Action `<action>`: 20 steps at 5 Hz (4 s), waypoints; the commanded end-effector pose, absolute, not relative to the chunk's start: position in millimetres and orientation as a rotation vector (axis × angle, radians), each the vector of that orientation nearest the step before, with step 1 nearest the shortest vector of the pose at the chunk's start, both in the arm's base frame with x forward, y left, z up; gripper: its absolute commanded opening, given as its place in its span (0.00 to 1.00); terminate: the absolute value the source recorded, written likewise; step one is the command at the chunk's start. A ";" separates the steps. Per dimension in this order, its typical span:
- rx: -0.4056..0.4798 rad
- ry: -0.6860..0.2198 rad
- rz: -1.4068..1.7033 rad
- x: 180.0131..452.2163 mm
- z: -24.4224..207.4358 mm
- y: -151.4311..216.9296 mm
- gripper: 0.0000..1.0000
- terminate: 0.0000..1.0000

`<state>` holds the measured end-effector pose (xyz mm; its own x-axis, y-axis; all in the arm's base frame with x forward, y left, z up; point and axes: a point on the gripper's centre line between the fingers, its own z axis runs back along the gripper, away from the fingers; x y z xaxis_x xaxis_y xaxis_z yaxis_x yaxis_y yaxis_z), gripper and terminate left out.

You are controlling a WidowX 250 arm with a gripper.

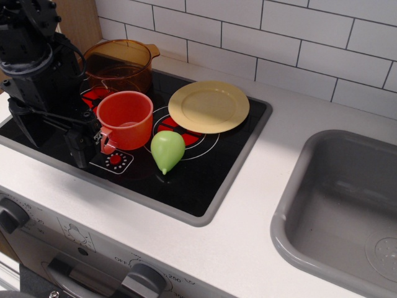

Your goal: Put cup on plate

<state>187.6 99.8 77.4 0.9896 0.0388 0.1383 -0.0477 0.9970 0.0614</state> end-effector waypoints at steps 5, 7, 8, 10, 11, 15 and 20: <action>0.047 -0.228 0.017 216.0 83.1 75.8 1.00 0.00; 0.091 -0.217 0.025 226.1 76.5 80.0 1.00 0.00; 0.090 -0.195 -0.005 225.2 74.0 77.9 0.00 0.00; 0.124 -0.199 0.040 227.9 75.4 80.5 0.00 0.00; 0.123 -0.231 0.059 228.2 84.2 82.6 0.00 0.00; 0.044 -0.281 0.098 259.3 119.5 60.4 0.00 0.00; 0.027 -0.255 0.137 303.3 92.4 23.5 0.00 0.00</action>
